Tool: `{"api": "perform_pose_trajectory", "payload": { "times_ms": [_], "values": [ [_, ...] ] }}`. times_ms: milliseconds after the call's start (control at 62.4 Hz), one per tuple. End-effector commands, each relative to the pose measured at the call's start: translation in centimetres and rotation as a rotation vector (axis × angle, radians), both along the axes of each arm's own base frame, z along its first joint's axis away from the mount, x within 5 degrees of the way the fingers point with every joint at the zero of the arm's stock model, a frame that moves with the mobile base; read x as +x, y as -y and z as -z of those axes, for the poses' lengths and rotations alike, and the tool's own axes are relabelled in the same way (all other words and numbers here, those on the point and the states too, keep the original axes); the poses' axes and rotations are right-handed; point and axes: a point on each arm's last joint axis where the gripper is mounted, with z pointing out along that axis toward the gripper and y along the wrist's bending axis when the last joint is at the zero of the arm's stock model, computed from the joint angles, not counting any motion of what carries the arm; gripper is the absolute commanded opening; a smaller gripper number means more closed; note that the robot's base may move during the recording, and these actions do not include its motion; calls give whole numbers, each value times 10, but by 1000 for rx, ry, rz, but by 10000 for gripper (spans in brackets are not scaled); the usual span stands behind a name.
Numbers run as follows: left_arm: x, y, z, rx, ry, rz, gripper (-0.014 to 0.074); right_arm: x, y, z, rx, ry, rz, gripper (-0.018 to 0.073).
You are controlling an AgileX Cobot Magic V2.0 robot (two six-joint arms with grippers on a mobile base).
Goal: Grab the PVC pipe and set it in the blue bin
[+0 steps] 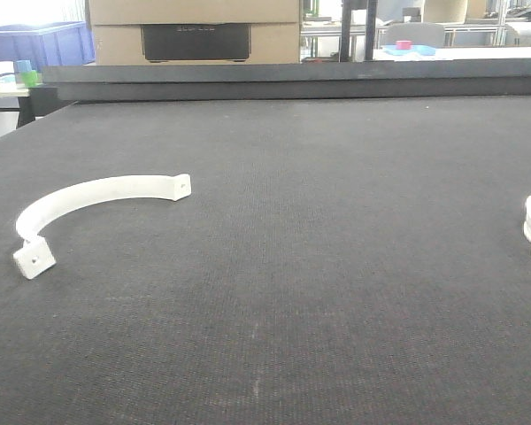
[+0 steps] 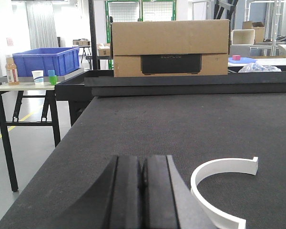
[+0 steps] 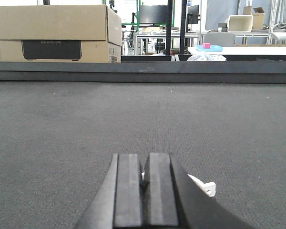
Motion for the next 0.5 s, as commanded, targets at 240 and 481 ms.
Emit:
{"api": "perform_pose_trajectory", "payload": {
  "times_ms": [240,481],
  "values": [
    [-1,0,-3,-3,31,-2,-111,0,1,-1,-9,22,8,-167],
    [-1,0,-3,-3,31,-2,-111,0,1,-1,-9,22,8,-167]
  ]
}}
